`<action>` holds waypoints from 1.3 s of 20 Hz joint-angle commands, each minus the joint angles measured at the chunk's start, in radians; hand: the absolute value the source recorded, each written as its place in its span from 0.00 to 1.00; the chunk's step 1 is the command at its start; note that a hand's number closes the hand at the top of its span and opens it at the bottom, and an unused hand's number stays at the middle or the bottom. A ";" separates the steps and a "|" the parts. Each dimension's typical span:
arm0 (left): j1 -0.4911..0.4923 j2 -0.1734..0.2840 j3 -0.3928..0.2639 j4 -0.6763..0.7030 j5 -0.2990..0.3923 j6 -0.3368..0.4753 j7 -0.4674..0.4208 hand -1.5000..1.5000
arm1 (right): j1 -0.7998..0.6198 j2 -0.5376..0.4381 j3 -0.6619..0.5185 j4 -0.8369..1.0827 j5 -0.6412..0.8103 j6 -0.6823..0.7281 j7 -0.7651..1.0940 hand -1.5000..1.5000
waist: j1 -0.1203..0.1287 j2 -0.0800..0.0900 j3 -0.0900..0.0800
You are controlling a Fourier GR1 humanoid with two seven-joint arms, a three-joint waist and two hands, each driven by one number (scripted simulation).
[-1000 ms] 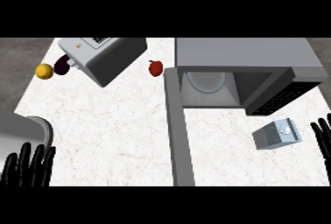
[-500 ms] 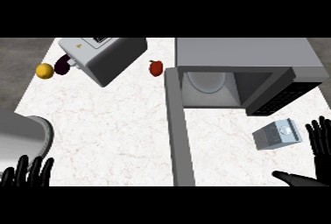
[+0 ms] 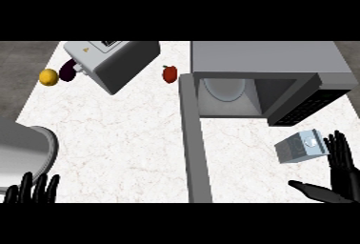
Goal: Pick up the milk, place it into the microwave and close the microwave
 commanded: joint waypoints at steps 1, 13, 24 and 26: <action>0.056 -0.012 -0.054 -0.008 -0.030 -0.011 -0.042 0.00 | -0.058 -0.035 -0.011 0.225 0.020 0.024 -0.148 0.00 | 0.004 0.000 0.001; 0.034 -0.012 -0.049 0.054 -0.025 -0.003 -0.087 0.00 | -0.208 -0.099 -0.006 0.565 0.071 -0.027 -0.380 0.00 | 0.003 0.002 0.001; 0.064 0.015 -0.052 0.060 -0.019 -0.013 -0.106 0.00 | -0.281 -0.104 0.020 0.634 0.048 0.016 -0.370 0.00 | 0.000 0.000 0.000; 0.125 0.032 -0.058 -0.009 -0.005 -0.028 -0.106 0.00 | -0.331 -0.117 0.003 0.666 0.032 0.015 -0.367 0.00 | 0.005 0.001 0.001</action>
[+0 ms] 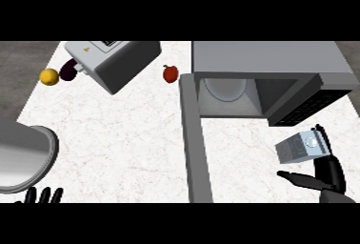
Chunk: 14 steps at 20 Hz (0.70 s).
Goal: Pick up the milk, place it into the microwave and close the microwave
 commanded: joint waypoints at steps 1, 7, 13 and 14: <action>0.025 0.029 0.021 -0.038 0.035 -0.023 -0.001 0.00 | -0.038 -0.010 -0.002 0.056 -0.016 0.044 -0.043 0.00 | 0.001 0.000 0.000; 0.062 0.006 -0.052 -0.014 -0.042 -0.012 -0.056 0.00 | -0.067 0.010 -0.016 0.073 -0.020 -0.095 -0.064 1.00 | 0.001 0.000 0.000; -0.013 0.006 -0.007 0.022 -0.006 -0.004 -0.030 0.00 | -0.136 -0.023 -0.017 0.178 0.026 -0.184 -0.131 1.00 | 0.011 0.005 0.002; 0.030 0.021 -0.021 0.009 0.011 -0.029 -0.026 0.00 | -0.186 -0.033 -0.046 0.168 0.000 -0.213 -0.086 1.00 | 0.018 0.006 0.002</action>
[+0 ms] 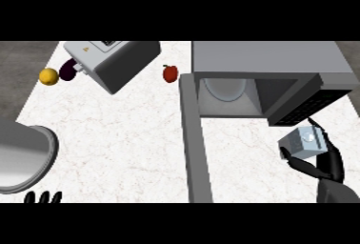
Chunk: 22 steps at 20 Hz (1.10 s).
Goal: Pick up the milk, place it into the microwave and close the microwave
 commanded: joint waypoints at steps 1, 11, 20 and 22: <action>-0.029 -0.021 -0.021 -0.012 -0.019 0.041 0.040 0.00 | -0.050 0.027 -0.006 0.004 0.006 -0.138 -0.030 1.00 | 0.004 0.000 0.001; 0.010 0.060 0.073 -0.028 0.088 -0.047 0.027 0.00 | -0.144 0.103 0.004 -0.002 -0.008 -0.055 -0.085 1.00 | 0.022 0.000 0.002; 0.030 0.032 0.023 -0.044 0.054 -0.026 0.033 0.00 | -0.130 0.217 0.039 -0.023 0.011 -0.109 -0.126 1.00 | 0.011 -0.003 0.001; 0.043 0.013 0.017 0.023 0.047 -0.046 -0.041 0.00 | -0.164 0.195 0.044 -0.067 0.004 -0.104 -0.064 1.00 | 0.006 -0.009 -0.001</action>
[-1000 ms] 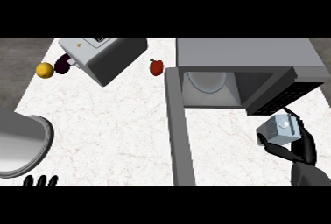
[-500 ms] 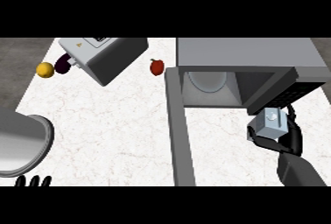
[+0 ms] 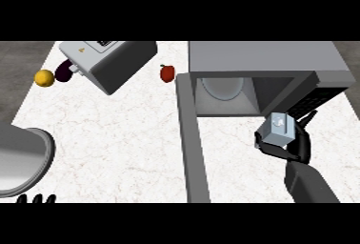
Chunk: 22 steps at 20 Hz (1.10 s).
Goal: Pick up the milk, place it into the microwave and close the microwave
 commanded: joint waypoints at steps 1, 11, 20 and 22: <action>0.035 -0.005 -0.013 -0.023 -0.008 0.004 -0.007 0.00 | -0.005 0.096 0.072 -0.061 0.045 0.005 -0.103 1.00 | 0.017 -0.014 0.000; 0.077 0.006 -0.048 -0.021 -0.041 -0.014 -0.032 0.00 | 0.201 0.104 0.195 -0.411 0.064 0.007 0.083 1.00 | -0.016 -0.025 -0.004; 0.091 -0.012 -0.028 -0.042 -0.026 0.022 -0.028 0.00 | 0.390 0.149 0.312 -0.858 -0.051 0.222 0.352 1.00 | -0.008 -0.019 -0.002; 0.076 -0.005 0.006 0.020 0.013 -0.015 -0.073 0.00 | 0.442 0.163 0.361 -0.920 -0.135 0.207 0.380 1.00 | -0.001 -0.017 -0.002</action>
